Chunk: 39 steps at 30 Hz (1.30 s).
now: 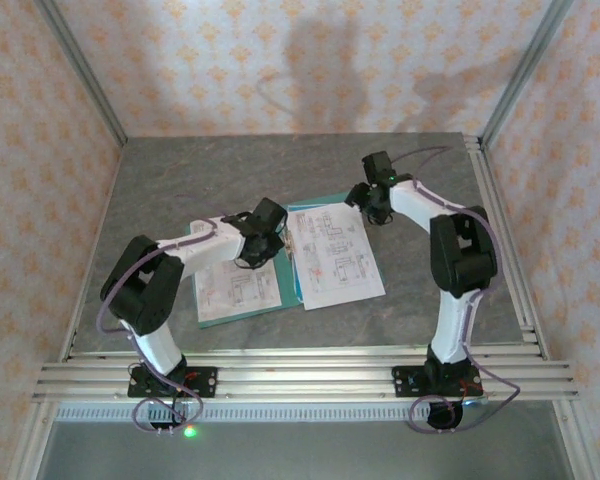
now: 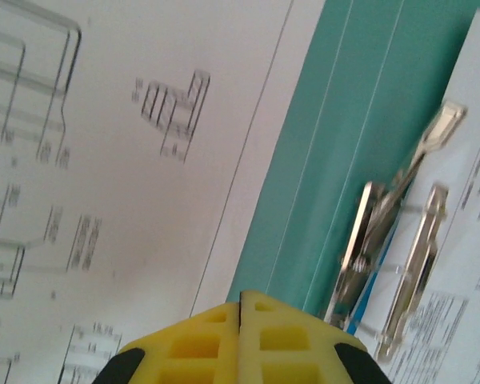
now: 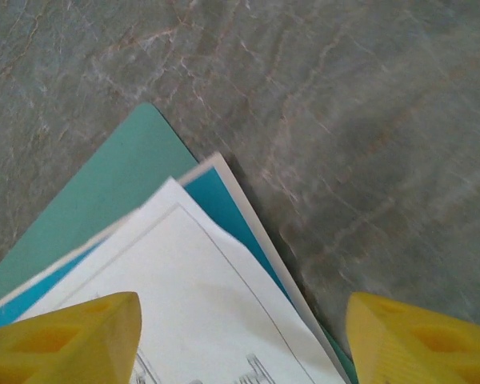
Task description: Put the files into the folder
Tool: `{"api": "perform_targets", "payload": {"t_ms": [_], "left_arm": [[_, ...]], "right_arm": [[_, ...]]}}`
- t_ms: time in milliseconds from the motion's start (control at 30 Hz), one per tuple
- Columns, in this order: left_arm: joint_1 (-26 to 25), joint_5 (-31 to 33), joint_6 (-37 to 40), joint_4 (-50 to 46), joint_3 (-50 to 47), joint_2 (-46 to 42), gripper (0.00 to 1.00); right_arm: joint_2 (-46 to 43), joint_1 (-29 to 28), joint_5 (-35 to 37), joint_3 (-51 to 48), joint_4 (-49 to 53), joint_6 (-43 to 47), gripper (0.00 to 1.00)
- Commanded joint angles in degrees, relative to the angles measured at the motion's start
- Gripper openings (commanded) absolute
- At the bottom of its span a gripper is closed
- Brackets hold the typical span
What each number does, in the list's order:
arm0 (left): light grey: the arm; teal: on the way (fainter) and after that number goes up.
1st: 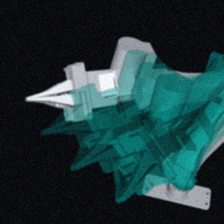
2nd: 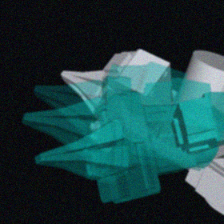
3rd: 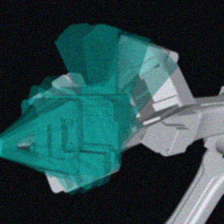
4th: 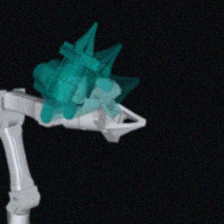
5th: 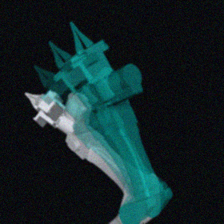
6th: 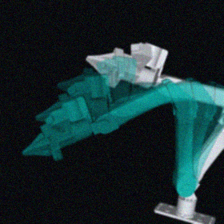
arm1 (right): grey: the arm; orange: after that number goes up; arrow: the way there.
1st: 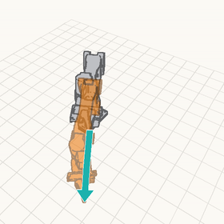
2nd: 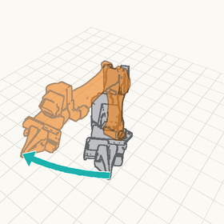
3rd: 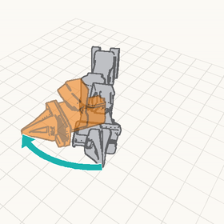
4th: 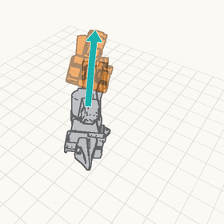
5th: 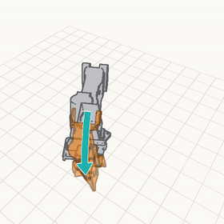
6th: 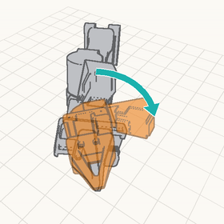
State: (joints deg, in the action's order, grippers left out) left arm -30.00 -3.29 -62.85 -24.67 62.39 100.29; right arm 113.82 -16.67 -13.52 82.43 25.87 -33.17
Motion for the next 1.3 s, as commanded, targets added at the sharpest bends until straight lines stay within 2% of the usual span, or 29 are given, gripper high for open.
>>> {"api": "perform_targets", "payload": {"t_ms": [0, 267, 500, 1033, 1267], "left_arm": [[2.13, -1.51, 4.13, -2.98, 2.81, 3.39, 0.0], [4.35, -2.16, 8.86, -4.85, 10.28, 11.49, 0.0], [4.42, -2.61, 10.11, -5.49, 11.81, 14.15, 0.0], [4.38, -1.16, 10.8, -6.94, 10.77, 12.32, 0.0], [2.96, 0.47, 11.41, -8.89, 12.87, 7.33, 0.0]], "right_arm": [[2.85, 0.32, -0.21, 4.34, 0.81, 2.77, 0.71], [11.24, 0.43, -0.98, 14.86, 5.51, 4.26, 0.73], [13.51, 0.41, 0.11, 16.67, 6.85, 3.6, 0.73], [12.4, -0.49, -3.36, 16.14, 5.02, 1.83, 0.73], [11.06, -0.6, -3.07, 16.05, 4.98, 1.16, 0.73]]}}
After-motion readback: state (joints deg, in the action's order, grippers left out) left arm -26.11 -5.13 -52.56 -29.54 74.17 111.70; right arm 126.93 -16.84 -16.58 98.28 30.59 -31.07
